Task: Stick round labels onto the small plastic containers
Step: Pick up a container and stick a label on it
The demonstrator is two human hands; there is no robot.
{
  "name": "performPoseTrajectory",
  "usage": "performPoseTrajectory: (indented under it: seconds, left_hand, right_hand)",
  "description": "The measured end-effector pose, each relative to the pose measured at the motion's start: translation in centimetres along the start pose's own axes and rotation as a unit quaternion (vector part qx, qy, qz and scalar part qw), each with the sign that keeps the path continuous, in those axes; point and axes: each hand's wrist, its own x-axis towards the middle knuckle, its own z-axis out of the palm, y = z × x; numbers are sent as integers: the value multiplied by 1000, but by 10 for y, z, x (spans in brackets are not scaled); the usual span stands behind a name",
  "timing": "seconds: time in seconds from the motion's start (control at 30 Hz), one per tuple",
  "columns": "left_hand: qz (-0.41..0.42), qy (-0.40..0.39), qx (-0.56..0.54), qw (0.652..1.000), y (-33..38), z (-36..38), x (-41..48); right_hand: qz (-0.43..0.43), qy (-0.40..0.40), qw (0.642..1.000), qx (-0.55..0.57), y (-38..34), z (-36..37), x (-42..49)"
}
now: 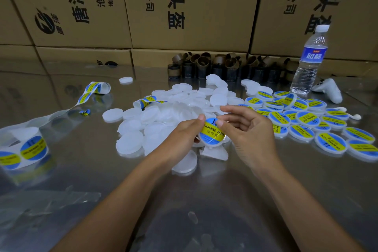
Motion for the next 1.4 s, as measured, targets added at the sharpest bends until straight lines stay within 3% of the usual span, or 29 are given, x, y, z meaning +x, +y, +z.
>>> performPoseTrajectory:
  seconds: [0.23, 0.67, 0.8, 0.97, 1.03, 1.13, 1.2, 1.4]
  left_hand:
    - [41, -48, -5, 998, 2, 1, -4]
    - [59, -35, -13, 998, 6, 4, -6]
    - [58, -33, -4, 998, 5, 4, -6]
    - [50, -25, -3, 998, 4, 4, -6]
    - [50, -20, -25, 998, 6, 4, -7]
    - [59, -10, -62, 996, 7, 3, -7]
    - [59, 3, -75, 995, 7, 4, -7]
    - [61, 22, -66, 996, 6, 4, -4]
  right_hand:
    - [-3, 4, 1000, -8, 1, 0, 0]
    - [-9, 30, 999, -13, 3, 1, -1]
    - [-87, 47, 986, -134, 8, 2, -5]
    - [-188, 72, 936, -290, 12, 0, -7]
    - [-138, 72, 953, -259, 12, -1, -6]
    - [5, 31, 991, -132, 11, 2, -3]
    - [79, 7, 994, -69, 10, 3, -1]
    - [113, -25, 993, -2, 9, 3, -1]
